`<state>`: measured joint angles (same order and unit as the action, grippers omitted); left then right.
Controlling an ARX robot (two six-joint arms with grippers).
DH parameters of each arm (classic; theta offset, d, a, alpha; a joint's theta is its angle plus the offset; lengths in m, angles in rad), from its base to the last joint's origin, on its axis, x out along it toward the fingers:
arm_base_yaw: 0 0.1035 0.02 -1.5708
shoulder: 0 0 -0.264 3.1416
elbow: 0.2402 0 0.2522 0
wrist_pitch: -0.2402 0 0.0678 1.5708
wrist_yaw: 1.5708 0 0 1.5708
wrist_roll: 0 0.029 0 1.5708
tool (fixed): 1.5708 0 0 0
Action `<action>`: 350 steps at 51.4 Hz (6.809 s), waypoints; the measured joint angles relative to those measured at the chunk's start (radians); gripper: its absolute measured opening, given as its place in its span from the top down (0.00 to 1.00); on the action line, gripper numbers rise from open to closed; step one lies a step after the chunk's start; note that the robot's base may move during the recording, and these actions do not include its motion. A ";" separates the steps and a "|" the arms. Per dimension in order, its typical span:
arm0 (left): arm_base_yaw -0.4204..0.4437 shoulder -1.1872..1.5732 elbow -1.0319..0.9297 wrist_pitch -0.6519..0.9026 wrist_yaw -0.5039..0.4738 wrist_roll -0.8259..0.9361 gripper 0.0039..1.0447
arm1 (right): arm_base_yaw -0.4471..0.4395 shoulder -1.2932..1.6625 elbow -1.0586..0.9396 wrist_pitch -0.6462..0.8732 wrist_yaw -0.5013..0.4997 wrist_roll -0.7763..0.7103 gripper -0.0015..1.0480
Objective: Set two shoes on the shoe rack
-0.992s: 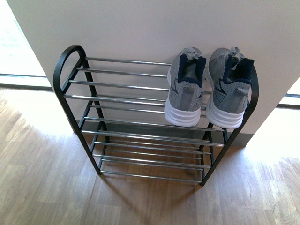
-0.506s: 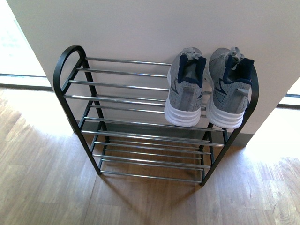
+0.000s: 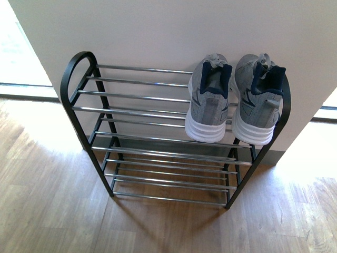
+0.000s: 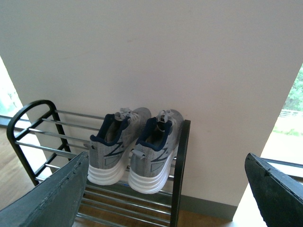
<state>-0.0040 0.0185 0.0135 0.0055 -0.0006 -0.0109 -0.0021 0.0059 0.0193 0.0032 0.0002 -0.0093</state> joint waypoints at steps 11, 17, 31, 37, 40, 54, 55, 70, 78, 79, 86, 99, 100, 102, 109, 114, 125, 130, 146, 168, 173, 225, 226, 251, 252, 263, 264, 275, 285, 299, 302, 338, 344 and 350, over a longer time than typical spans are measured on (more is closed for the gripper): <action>0.001 -0.002 0.000 -0.006 0.001 0.000 0.88 | 0.000 -0.001 0.000 0.000 0.000 0.000 0.09; 0.001 -0.002 0.000 -0.006 0.001 0.000 0.66 | 0.000 -0.001 0.000 0.000 0.000 0.000 0.09; 0.001 -0.002 0.000 -0.006 -0.003 0.000 0.25 | 0.000 -0.001 0.000 0.000 -0.004 0.000 0.09; 0.001 -0.002 0.000 -0.006 -0.002 0.000 0.10 | 0.000 -0.001 0.000 0.000 -0.004 0.000 0.09; 0.001 -0.002 0.000 -0.006 -0.002 0.002 0.08 | 0.000 -0.001 0.000 0.000 -0.004 0.000 0.09; 0.002 -0.002 0.000 -0.006 0.004 0.003 0.09 | 0.001 -0.002 0.000 -0.002 0.003 0.002 0.09; 0.002 -0.002 0.000 -0.006 0.003 0.003 0.09 | 0.001 -0.002 0.000 -0.002 0.003 0.002 0.09; 0.002 -0.002 0.000 -0.006 0.001 0.003 0.09 | 0.001 -0.001 0.000 -0.002 0.002 0.002 0.09; 0.002 -0.002 0.000 -0.006 0.001 0.003 0.09 | 0.001 -0.001 0.000 -0.002 0.002 0.002 0.09; 0.002 -0.002 0.000 -0.006 0.001 0.003 0.09 | 0.001 -0.001 0.000 -0.002 0.002 0.002 0.09; 0.002 -0.002 0.000 -0.006 -0.003 0.003 0.09 | 0.001 -0.001 0.000 -0.002 -0.004 0.002 0.09; 0.003 -0.002 0.000 -0.006 0.003 0.003 0.09 | 0.001 -0.001 0.000 -0.003 0.005 0.003 0.09; 0.003 -0.002 0.000 -0.006 0.005 0.003 0.09 | 0.001 -0.001 0.000 -0.003 0.005 0.003 0.09; 0.003 -0.002 0.000 -0.006 0.003 0.003 0.09 | 0.001 -0.001 0.000 -0.003 0.004 0.003 0.09; 0.003 -0.002 0.000 -0.006 0.001 0.003 0.09 | 0.001 -0.001 0.000 -0.003 0.000 0.002 0.09; 0.003 -0.002 0.000 -0.006 0.001 0.003 0.09 | 0.001 -0.001 0.000 -0.003 0.000 0.002 0.09; 0.003 -0.002 0.000 -0.006 0.000 0.003 0.09 | 0.001 -0.001 0.000 -0.003 -0.002 0.002 0.09; 0.003 -0.002 0.000 -0.006 0.001 0.003 0.09 | 0.001 -0.001 0.000 -0.003 0.000 0.002 0.09; 0.003 -0.002 0.000 -0.006 0.004 0.003 0.09 | 0.001 -0.002 0.000 -0.003 0.006 0.003 0.09; 0.003 -0.002 0.000 -0.006 0.002 0.003 0.09 | 0.002 -0.002 0.000 -0.003 0.001 0.003 0.09; 0.003 -0.003 0.000 -0.006 0.002 0.003 0.09 | 0.001 -0.002 0.000 -0.004 0.000 0.005 0.09; 0.003 -0.003 0.000 -0.007 0.001 0.003 0.09 | 0.000 -0.003 0.000 -0.005 0.002 0.009 0.09; 0.003 -0.003 0.000 -0.007 0.001 0.003 0.09 | 0.000 -0.003 0.000 -0.005 0.001 0.009 0.09; 0.003 -0.003 0.000 -0.007 -0.003 0.003 0.09 | 0.000 -0.003 0.000 -0.005 -0.004 0.009 0.09; 0.003 -0.003 0.000 -0.007 -0.003 0.003 0.09 | 0.000 -0.003 0.000 -0.005 -0.004 0.009 0.09; 0.003 -0.003 0.000 -0.007 -0.003 0.003 0.09 | 0.000 -0.003 0.000 -0.005 -0.004 0.009 0.09; 0.003 -0.003 0.000 -0.007 -0.002 0.003 0.09 | 0.000 -0.003 0.000 -0.005 -0.004 0.009 0.09; 0.003 -0.003 0.000 -0.007 0.001 0.003 0.09 | 0.000 -0.003 0.000 -0.005 0.000 0.009 0.09; 0.003 -0.003 0.000 -0.007 0.002 0.003 0.09 | 0.000 -0.003 0.000 -0.005 0.001 0.009 0.09; 0.003 -0.003 0.000 -0.007 0.001 0.003 0.09 | 0.000 -0.003 0.000 -0.005 0.000 0.009 0.09; 0.003 -0.003 0.000 -0.007 0.001 0.003 0.09 | 0.000 -0.003 0.000 -0.005 0.000 0.009 0.09; 0.003 -0.003 0.000 -0.007 0.001 0.003 0.09 | 0.000 -0.003 0.000 -0.005 0.000 0.009 0.09; 0.003 -0.003 0.000 -0.007 0.001 0.003 0.09 | 0.000 -0.003 0.000 -0.005 0.000 0.009 0.09; 0.003 -0.003 0.000 -0.006 0.001 0.003 0.09 | 0.000 -0.003 0.000 -0.005 0.000 0.009 0.09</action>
<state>-0.0010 0.0158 0.0139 -0.0010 0.0002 -0.0074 -0.0017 0.0029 0.0193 -0.0013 0.0002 -0.0006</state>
